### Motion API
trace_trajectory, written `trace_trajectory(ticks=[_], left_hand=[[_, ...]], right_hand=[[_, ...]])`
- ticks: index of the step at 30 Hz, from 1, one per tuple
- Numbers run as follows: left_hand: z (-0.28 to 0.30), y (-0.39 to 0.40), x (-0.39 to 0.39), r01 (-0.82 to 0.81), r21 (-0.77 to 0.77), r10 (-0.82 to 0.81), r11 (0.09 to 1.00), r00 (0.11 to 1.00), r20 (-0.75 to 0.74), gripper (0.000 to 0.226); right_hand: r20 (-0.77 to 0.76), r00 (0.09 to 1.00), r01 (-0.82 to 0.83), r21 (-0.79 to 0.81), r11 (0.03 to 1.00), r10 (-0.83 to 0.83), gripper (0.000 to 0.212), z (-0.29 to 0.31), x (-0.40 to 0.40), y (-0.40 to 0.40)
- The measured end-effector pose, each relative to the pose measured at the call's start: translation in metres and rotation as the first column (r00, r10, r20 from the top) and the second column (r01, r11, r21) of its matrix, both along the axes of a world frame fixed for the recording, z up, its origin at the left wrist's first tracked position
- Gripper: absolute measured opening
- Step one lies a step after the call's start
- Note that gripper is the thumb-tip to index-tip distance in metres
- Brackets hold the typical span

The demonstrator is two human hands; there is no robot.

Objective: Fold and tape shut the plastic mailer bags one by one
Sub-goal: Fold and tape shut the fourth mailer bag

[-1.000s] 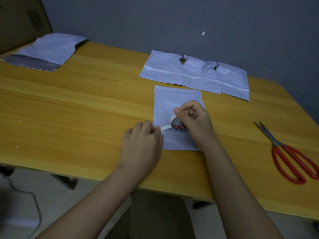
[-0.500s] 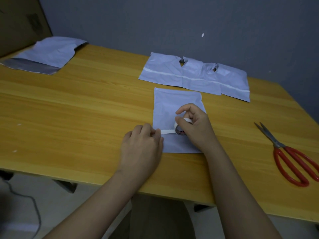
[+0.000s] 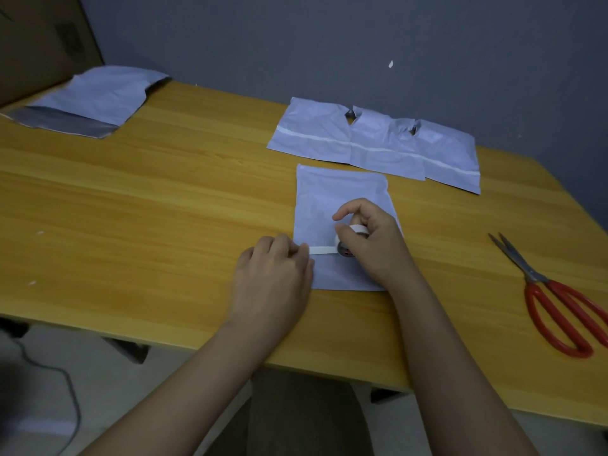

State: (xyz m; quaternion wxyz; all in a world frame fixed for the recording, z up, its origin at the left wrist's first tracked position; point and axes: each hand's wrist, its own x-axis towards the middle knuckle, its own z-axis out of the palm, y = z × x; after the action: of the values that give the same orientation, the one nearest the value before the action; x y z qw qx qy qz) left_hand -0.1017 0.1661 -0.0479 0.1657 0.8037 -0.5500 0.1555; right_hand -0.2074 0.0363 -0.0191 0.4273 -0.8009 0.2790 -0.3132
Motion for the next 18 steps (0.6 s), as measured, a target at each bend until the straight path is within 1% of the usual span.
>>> trace_trajectory(ticks=[6, 11, 13, 16, 18], left_hand=[[0.001, -0.001, -0.001, -0.006, 0.034, 0.005, 0.999, 1.000, 0.006, 0.044], [0.004, -0.002, 0.001, 0.001, 0.091, -0.005, 0.996, 0.999, 0.048, 0.049], [0.006, -0.003, 0.002, 0.038, 0.086, -0.041, 0.996, 0.998, 0.039, 0.050], [0.010, 0.002, 0.002, 0.067, 0.089, -0.063, 0.994, 0.997, -0.047, 0.053], [0.013, 0.007, 0.002, 0.077, 0.121, -0.053, 0.990, 0.981, -0.189, 0.062]], right_hand=[[-0.021, 0.999, -0.036, -0.012, 0.999, 0.036, 0.015, 0.000, 0.001, 0.000], [-0.016, 0.998, -0.065, 0.016, 0.998, 0.065, 0.016, 0.000, 0.001, -0.001], [0.000, 0.997, -0.074, 0.043, 0.996, 0.074, 0.016, 0.000, 0.000, -0.001], [0.025, 0.997, -0.069, 0.075, 0.995, 0.067, 0.018, 0.000, 0.002, -0.001], [0.043, 0.997, -0.064, 0.083, 0.995, 0.061, 0.018, -0.001, 0.003, 0.000]])
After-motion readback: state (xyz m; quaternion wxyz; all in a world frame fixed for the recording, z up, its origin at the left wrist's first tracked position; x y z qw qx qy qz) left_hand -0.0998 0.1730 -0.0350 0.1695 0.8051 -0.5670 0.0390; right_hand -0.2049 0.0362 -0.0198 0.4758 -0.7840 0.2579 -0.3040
